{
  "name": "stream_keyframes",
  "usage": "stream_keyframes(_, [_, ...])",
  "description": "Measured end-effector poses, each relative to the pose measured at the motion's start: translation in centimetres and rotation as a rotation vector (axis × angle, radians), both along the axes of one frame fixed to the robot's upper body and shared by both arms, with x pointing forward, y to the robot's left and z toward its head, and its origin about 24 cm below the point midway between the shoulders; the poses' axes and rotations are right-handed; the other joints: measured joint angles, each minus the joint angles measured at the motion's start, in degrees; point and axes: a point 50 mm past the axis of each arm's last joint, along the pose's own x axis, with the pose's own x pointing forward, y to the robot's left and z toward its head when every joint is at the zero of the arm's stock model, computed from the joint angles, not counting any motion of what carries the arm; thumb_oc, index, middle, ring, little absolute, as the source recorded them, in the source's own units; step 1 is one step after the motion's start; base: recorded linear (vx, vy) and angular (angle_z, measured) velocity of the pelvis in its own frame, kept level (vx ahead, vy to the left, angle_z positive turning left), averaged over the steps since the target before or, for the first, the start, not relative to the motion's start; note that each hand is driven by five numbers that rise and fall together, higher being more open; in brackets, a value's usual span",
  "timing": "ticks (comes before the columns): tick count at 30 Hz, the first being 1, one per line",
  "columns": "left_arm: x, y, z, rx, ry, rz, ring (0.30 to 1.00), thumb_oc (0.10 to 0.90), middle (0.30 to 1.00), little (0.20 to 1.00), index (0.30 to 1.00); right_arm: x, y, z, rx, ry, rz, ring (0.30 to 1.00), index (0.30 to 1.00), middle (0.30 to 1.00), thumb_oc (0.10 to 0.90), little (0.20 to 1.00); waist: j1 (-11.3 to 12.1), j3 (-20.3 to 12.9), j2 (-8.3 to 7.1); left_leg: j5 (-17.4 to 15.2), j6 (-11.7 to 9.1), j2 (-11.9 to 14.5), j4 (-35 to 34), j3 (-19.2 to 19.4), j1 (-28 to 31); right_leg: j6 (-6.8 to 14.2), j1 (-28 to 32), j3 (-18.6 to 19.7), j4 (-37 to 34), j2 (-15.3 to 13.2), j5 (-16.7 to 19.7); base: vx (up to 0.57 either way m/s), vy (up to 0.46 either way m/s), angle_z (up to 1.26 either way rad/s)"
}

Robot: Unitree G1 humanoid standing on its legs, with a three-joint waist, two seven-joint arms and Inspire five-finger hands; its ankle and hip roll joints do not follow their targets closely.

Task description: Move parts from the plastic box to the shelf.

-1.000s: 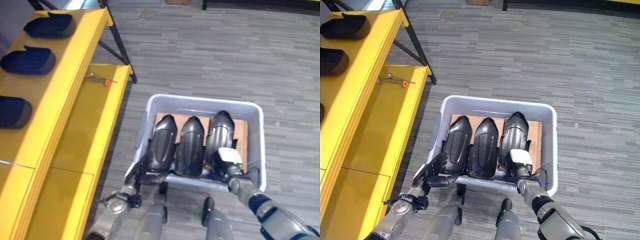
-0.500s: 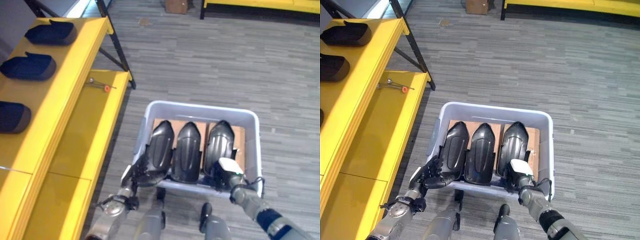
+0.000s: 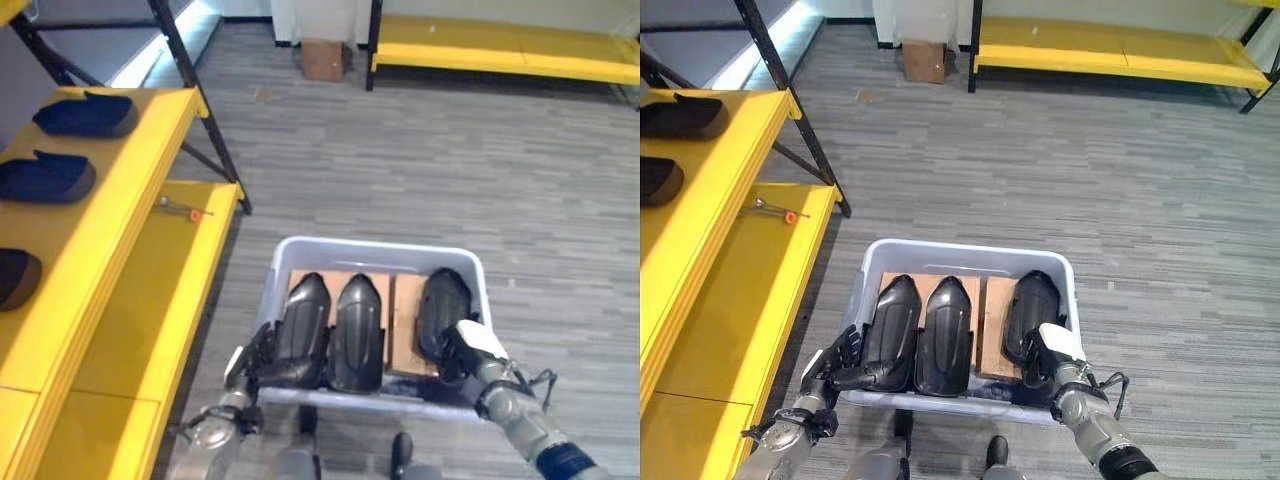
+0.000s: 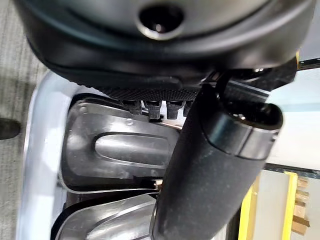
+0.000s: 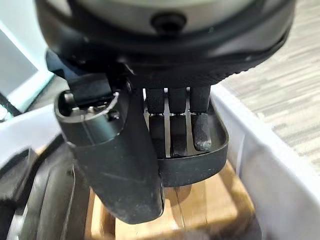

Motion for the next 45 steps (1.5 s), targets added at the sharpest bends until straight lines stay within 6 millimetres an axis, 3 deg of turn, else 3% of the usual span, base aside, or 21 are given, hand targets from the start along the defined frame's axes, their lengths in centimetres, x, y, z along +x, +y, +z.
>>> stream_keyframes(4, [-0.4, 0.2, -0.3, 0.001, 0.018, 0.003, 1.000, 0.900, 1.000, 1.000, 1.000, -0.5, 0.0, 0.0, 0.001, 0.000, 0.006, 0.300, 0.300, 0.300, 0.400, 0.300, -0.1, -2.0, -0.27, -0.3, -0.1, 0.2, 0.0, 0.0, 0.0, -0.2, 0.5, 0.0, -1.2, 0.3, 0.5, 0.05, -0.016, -0.02])
stream_keyframes(14, [-1.8, 0.6, -1.0, 0.022, 0.060, -0.001, 1.000, 0.900, 1.000, 1.000, 1.000, -1.3, 0.5, 2.2, 0.025, -0.087, 0.053, 0.300, 0.300, 0.300, 0.400, 0.300, -1.5, -2.5, -0.86, -1.0, 0.1, 0.3, -0.2, 0.7, 1.7, -0.3, 2.1, 0.6, -1.9, 0.3, 0.8, 0.03, -0.014, -0.04])
stream_keyframes(20, [-1.6, 0.7, -0.8, 0.013, 0.050, 0.019, 1.000, 0.900, 1.000, 1.000, 1.000, -1.1, 0.4, 4.5, 0.032, -0.188, 0.070, 0.300, 0.300, 0.300, 0.400, 0.300, -1.7, -2.6, -0.91, -1.0, 0.1, 0.4, -0.2, 1.3, 2.0, -0.2, 2.1, 1.0, -2.0, 0.4, 0.9, 0.01, -0.011, -0.04])
stream_keyframes(35, [-1.6, 0.4, -0.9, 0.002, 0.051, 0.035, 1.000, 0.900, 1.000, 1.000, 1.000, -0.6, 3.1, 9.2, 0.087, -0.375, 0.249, 0.300, 0.300, 0.300, 0.400, 0.300, -1.8, -3.7, -0.88, -1.5, -0.1, 1.0, -0.2, 2.9, 3.8, -0.4, 3.0, 3.0, -2.2, 0.7, 1.1, 0.00, -0.029, -0.06])
stream_keyframes(39, [-1.5, 0.2, -0.5, -0.005, 0.033, 0.036, 1.000, 0.900, 1.000, 1.000, 1.000, 0.0, 3.8, 9.9, 0.079, -0.378, 0.311, 0.300, 0.300, 0.300, 0.400, 0.300, -2.8, -4.1, -0.34, -1.6, -0.2, 1.3, -0.2, 3.4, 4.4, -0.5, 3.1, 3.9, -2.2, 1.0, 1.2, -0.02, -0.108, -0.08])
stream_keyframes(41, [-1.6, 0.7, -0.5, -0.007, 0.029, 0.067, 1.000, 0.900, 1.000, 1.000, 1.000, 0.2, 4.2, 10.3, 0.061, -0.377, 0.351, 0.300, 0.300, 0.300, 0.400, 0.300, -2.9, -4.2, -0.10, -1.5, -0.9, 2.2, 0.0, 3.6, 5.0, -0.7, 3.7, 4.0, -2.6, 1.9, 1.3, -0.04, -0.207, -0.11])
stream_keyframes(43, [-2.5, 0.9, -1.0, -0.018, 0.051, 0.116, 1.000, 0.900, 1.000, 1.000, 1.000, 1.3, 5.7, 11.3, 0.036, -0.393, 0.452, 0.300, 0.300, 0.300, 0.400, 0.300, -2.8, -4.5, 0.62, -0.5, -3.2, 5.1, 0.0, 3.1, 4.9, -2.5, 3.7, 3.8, -2.8, 5.2, 1.2, -0.19, -0.383, -0.04])
stream_keyframes(44, [-3.0, 0.7, -1.2, -0.034, 0.063, 0.131, 1.000, 0.900, 1.000, 1.000, 1.000, 2.3, 7.1, 12.6, 0.024, -0.425, 0.528, 0.300, 0.300, 0.300, 0.400, 0.300, -2.3, -4.5, 1.32, 1.3, -5.6, 7.5, 0.5, 1.4, 3.1, -4.5, 1.7, 3.3, -1.0, 8.1, 0.6, -0.29, -0.390, 0.30])
stream_keyframes(45, [-2.3, 0.4, -1.0, -0.048, 0.045, 0.128, 1.000, 0.900, 1.000, 1.000, 1.000, 3.5, 8.3, 14.5, -0.010, -0.485, 0.600, 0.300, 0.300, 0.300, 0.400, 0.300, 0.4, -4.2, 2.29, 5.3, -10.0, 11.2, 0.2, -0.6, -0.6, -7.4, -2.0, 1.7, 1.4, 12.2, -0.6, -0.26, -0.237, 0.52])
